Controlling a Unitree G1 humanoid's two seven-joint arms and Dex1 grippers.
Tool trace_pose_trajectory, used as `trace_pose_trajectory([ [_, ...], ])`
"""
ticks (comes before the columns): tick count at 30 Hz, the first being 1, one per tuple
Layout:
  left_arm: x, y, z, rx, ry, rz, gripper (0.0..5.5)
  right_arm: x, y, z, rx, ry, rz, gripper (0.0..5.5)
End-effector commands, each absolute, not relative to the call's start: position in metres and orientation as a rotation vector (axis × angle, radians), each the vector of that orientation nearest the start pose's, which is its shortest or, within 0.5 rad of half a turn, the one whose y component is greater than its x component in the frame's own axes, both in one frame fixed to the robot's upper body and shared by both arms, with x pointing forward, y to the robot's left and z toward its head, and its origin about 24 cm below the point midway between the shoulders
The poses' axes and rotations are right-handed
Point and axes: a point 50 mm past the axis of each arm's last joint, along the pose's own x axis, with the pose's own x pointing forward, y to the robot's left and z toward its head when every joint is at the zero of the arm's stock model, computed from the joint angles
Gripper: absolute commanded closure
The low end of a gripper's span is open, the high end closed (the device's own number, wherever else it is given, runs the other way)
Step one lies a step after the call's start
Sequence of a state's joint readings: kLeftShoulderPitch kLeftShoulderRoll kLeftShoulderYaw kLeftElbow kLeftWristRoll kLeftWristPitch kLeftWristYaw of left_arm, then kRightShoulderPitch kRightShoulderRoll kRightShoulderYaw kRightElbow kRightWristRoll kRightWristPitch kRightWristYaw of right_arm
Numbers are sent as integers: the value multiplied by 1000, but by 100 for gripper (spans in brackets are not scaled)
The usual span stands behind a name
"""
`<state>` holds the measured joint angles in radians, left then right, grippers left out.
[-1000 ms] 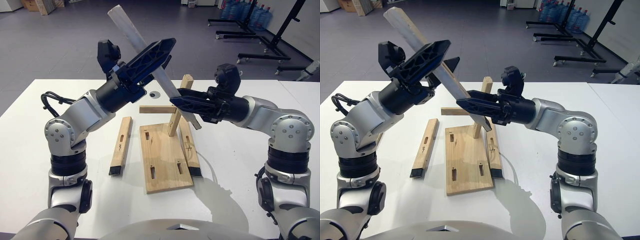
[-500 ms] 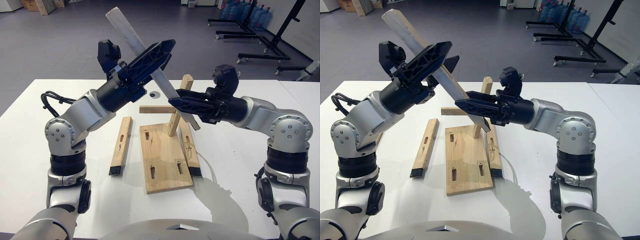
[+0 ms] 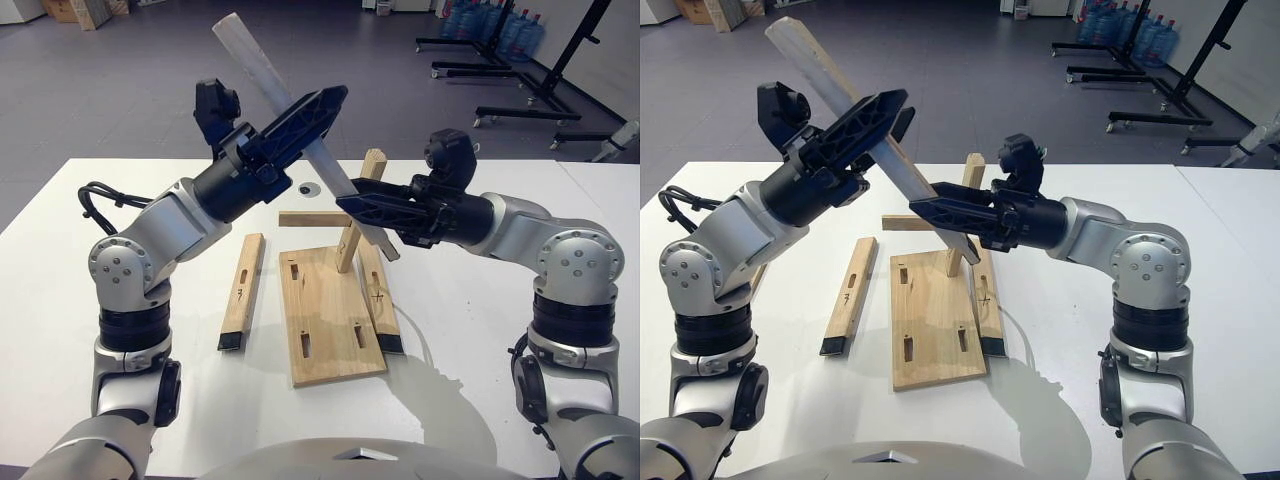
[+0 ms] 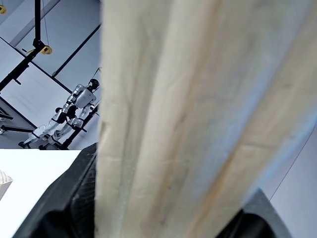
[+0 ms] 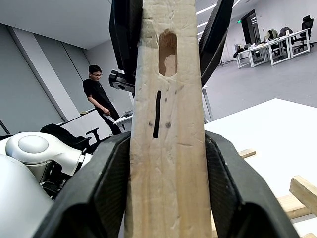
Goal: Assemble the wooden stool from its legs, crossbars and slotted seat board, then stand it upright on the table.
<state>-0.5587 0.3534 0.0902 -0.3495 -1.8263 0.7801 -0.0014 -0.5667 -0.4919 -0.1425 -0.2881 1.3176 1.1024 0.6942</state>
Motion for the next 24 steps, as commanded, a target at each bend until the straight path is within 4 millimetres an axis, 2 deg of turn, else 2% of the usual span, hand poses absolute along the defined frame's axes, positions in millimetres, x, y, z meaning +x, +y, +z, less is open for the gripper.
trace_pose_trajectory([
  [1, 245, 103, 247, -910, 37, -1260, 313, 249, -126, 223, 470, 103, 1493, 348],
  [14, 249, 105, 248, -919, 38, -1238, 315, 251, -127, 217, 481, 115, 1460, 348],
  [16, 249, 106, 248, -921, 35, -1234, 320, 253, -128, 211, 483, 151, 1445, 291],
  [24, 249, 109, 243, -912, 42, -1215, 334, 257, -136, 197, 467, 201, 1393, 149],
])
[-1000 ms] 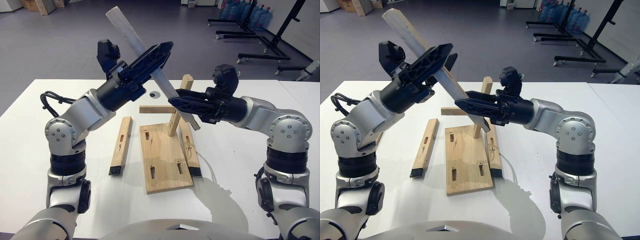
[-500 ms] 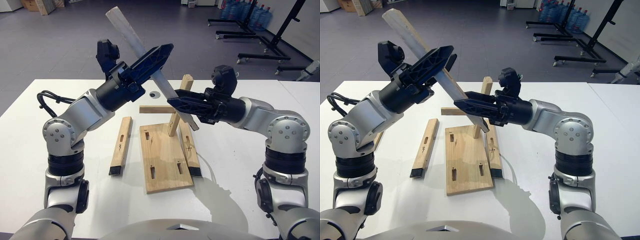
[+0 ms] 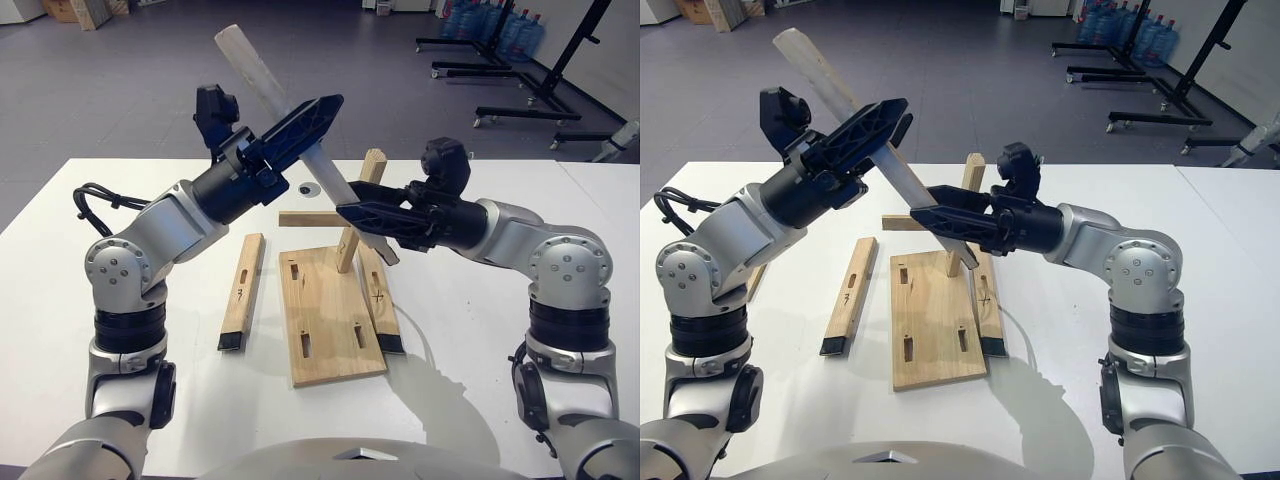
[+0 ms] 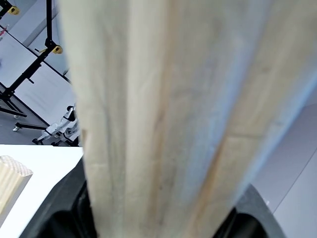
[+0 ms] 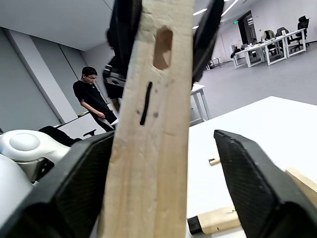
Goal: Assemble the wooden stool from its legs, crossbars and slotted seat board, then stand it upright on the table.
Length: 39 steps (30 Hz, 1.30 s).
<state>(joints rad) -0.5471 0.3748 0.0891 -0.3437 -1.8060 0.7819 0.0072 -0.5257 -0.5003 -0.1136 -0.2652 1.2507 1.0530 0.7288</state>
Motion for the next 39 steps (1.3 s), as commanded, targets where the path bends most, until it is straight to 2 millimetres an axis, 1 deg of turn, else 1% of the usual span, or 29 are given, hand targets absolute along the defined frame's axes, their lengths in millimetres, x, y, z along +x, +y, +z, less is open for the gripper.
trace_pose_trajectory([
  [1, 249, 109, 243, -910, 44, -1212, 335, 257, -136, 196, 464, 202, 1392, 130],
  [3, 249, 110, 241, -893, 46, -1201, 336, 255, -140, 196, 460, 201, 1395, 97],
  [5, 249, 115, 238, -852, 44, -1177, 338, 246, -153, 201, 471, 189, 1422, 65],
  [7, 249, 121, 233, -809, 48, -1152, 348, 238, -163, 206, 486, 177, 1448, 20],
  [8, 251, 125, 230, -785, 50, -1131, 348, 235, -167, 209, 488, 167, 1455, 12],
  [10, 254, 134, 225, -736, 49, -1086, 348, 230, -174, 214, 484, 144, 1454, 10],
  [14, 262, 148, 221, -643, 22, -1012, 348, 229, -185, 220, 462, 114, 1398, 10],
  [16, 264, 157, 220, -551, -4, -972, 348, 227, -190, 217, 400, 137, 1349, 10],
  [17, 265, 162, 219, -496, -24, -952, 348, 225, -190, 212, 353, 171, 1329, 10],
  [20, 263, 173, 218, -285, -108, -895, 348, 217, -181, 184, 186, 297, 1286, 10],
  [22, 259, 173, 213, -173, -137, -891, 348, 210, -168, 156, 70, 380, 1268, 10],
  [23, 258, 174, 212, -153, -150, -887, 348, 206, -160, 140, 18, 408, 1264, 10],
  [25, 256, 174, 210, -154, -168, -895, 348, 202, -148, 122, -50, 426, 1252, 10],
  [28, 252, 176, 208, -216, -194, -910, 348, 203, -136, 111, -135, 399, 1221, 10],
  [30, 252, 180, 204, -311, -200, -901, 348, 208, -126, 106, -197, 372, 1208, 10],
  [32, 252, 184, 200, -360, -199, -888, 348, 214, -119, 102, -267, 362, 1207, 10],
  [36, 255, 187, 201, -385, -207, -867, 348, 221, -107, 99, -344, 356, 1233, 10],
  [39, 256, 186, 201, -385, -206, -872, 348, 221, -104, 91, -445, 386, 1283, 10],
])
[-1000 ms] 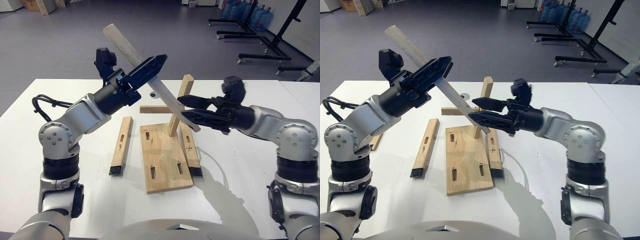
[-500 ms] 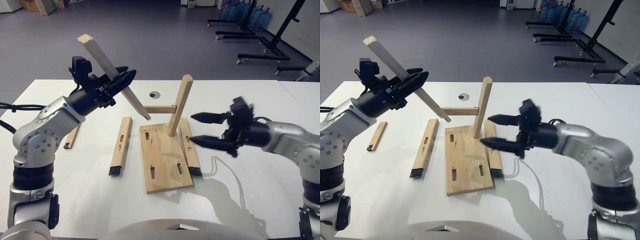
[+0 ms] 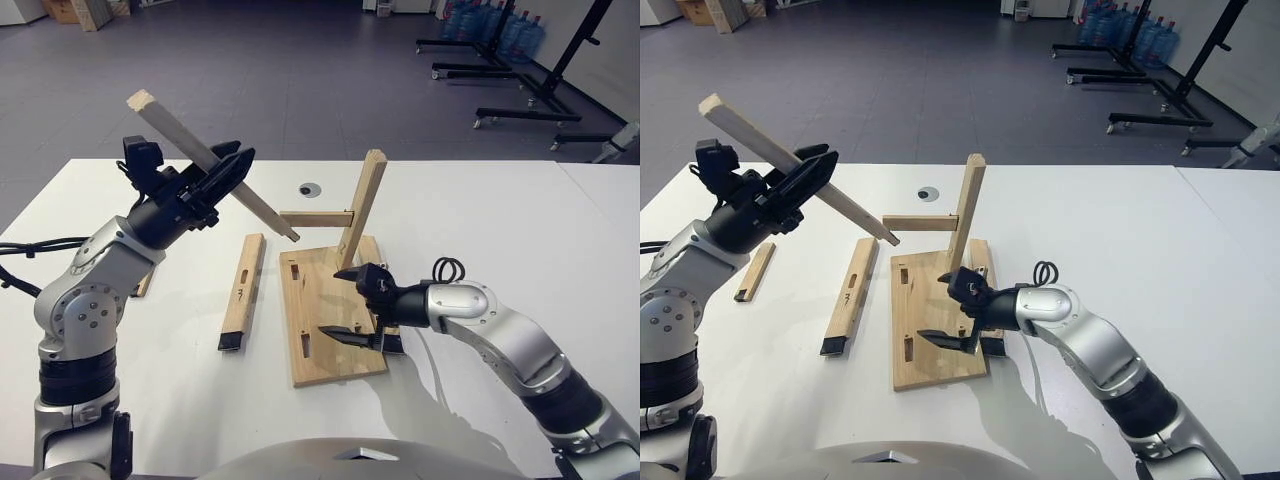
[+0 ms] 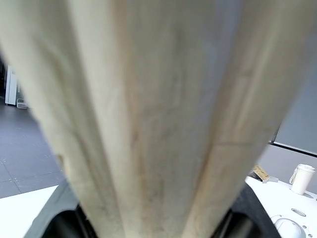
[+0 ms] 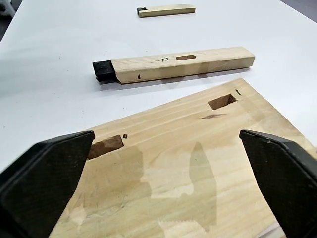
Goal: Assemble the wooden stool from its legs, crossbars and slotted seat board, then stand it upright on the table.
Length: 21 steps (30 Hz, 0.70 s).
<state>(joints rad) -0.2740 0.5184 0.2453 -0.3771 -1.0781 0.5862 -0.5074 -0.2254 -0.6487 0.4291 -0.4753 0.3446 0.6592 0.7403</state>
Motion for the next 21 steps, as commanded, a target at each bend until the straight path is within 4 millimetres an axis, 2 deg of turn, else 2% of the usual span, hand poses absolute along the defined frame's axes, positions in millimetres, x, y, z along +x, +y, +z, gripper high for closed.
trace_pose_trajectory([
  [1, 256, 186, 201, -383, -205, -875, 348, 219, -105, 87, -469, 415, 1311, 10],
  [5, 255, 182, 202, -377, -200, -887, 348, 213, -119, 76, -572, 510, 1383, 10],
  [11, 253, 179, 198, -372, -191, -888, 348, 216, -149, 59, -770, 601, 1380, 10],
  [17, 247, 173, 196, -347, -179, -912, 348, 218, -168, 56, -817, 634, 1349, 10],
  [21, 241, 170, 185, -308, -136, -917, 348, 215, -178, 54, -810, 657, 1338, 10],
])
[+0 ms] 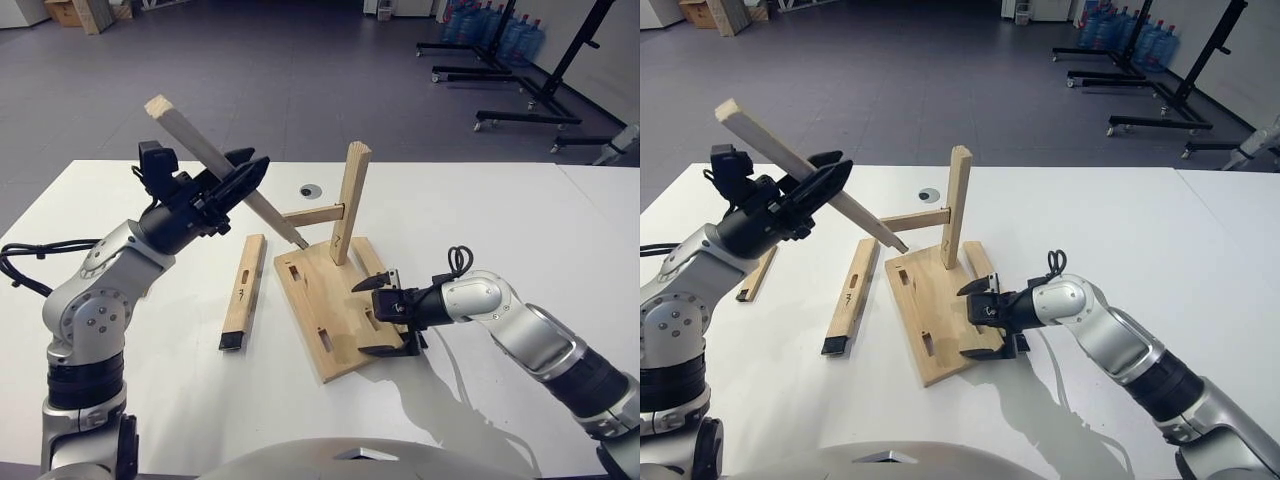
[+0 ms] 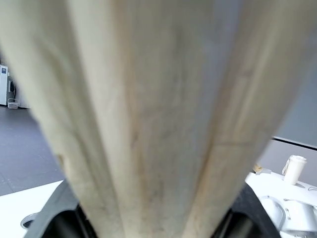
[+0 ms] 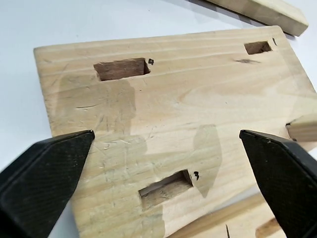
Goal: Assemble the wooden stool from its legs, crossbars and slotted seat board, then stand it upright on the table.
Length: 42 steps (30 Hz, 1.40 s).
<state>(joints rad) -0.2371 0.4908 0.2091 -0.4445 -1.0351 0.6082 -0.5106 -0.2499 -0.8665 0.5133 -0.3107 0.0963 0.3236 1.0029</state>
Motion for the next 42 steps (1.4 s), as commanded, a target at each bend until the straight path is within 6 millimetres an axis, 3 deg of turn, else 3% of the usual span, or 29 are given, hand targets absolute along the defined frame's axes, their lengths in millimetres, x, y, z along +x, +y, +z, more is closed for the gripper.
trace_pose_trajectory([
  [1, 240, 171, 183, -303, -131, -913, 348, 216, -179, 54, -810, 659, 1333, 10],
  [6, 241, 172, 178, -285, -119, -894, 348, 215, -180, 54, -791, 657, 1323, 10],
  [11, 239, 174, 162, -236, -51, -886, 348, 226, -157, 90, -556, 525, 1337, 10],
  [16, 238, 181, 131, -149, 40, -866, 348, 235, -156, 114, -562, 462, 1309, 10],
  [21, 249, 190, 143, -255, -31, -830, 348, 244, -156, 136, -529, 386, 1266, 10],
  [25, 257, 194, 153, -407, -92, -837, 348, 245, -159, 137, -464, 373, 1229, 10],
  [32, 263, 201, 149, -536, -119, -868, 348, 245, -162, 134, -408, 376, 1211, 10],
  [42, 276, 196, 116, -549, -76, -917, 348, 244, -162, 131, -401, 391, 1217, 10],
])
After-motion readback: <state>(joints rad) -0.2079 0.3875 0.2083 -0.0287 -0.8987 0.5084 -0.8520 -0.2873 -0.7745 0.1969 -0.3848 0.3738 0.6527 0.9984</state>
